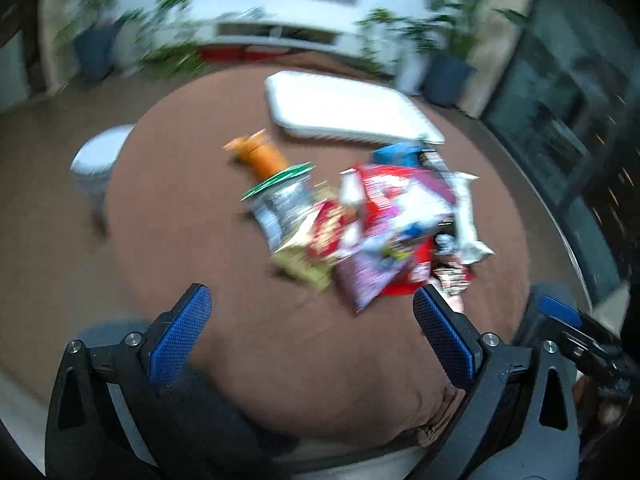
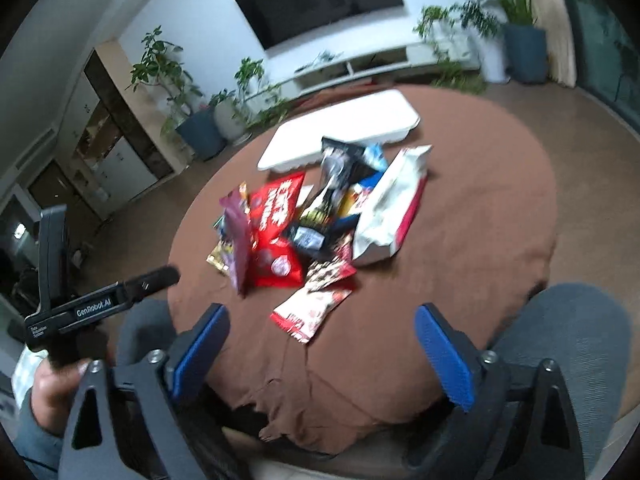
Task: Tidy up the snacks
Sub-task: 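Grasp the pink cartoon pouch with the left gripper while the right gripper grasps the red-white strawberry candy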
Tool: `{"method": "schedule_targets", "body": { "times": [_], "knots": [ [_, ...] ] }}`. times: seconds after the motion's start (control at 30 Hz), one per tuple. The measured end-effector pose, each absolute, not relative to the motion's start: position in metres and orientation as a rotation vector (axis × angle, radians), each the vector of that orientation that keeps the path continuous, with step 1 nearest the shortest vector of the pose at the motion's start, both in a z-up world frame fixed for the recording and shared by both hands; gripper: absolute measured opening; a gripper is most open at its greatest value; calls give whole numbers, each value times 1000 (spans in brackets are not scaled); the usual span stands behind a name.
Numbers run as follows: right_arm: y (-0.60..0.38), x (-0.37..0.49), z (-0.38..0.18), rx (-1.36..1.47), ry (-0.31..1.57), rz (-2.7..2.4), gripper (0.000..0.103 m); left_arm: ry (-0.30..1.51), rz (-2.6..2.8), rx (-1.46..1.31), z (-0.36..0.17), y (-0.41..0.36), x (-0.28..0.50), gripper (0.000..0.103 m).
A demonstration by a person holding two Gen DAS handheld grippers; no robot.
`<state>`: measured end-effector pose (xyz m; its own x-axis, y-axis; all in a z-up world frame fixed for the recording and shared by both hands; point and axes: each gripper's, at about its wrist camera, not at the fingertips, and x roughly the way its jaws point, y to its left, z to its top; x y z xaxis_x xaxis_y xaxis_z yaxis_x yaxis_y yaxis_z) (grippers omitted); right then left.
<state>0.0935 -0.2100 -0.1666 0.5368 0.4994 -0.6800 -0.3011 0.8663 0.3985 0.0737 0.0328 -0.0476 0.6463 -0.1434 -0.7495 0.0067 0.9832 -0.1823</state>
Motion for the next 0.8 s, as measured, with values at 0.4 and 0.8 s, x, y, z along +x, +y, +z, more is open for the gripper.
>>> {"method": "schedule_targets", "body": {
  "times": [0.4,0.8],
  "knots": [
    [-225,111,-182,343,936,465,93,830,-303,109,-55,-29,111,68],
    [-218,118,-197,323,985,485,82,918,-476,218,-78,-36,140,44]
  ]
}}
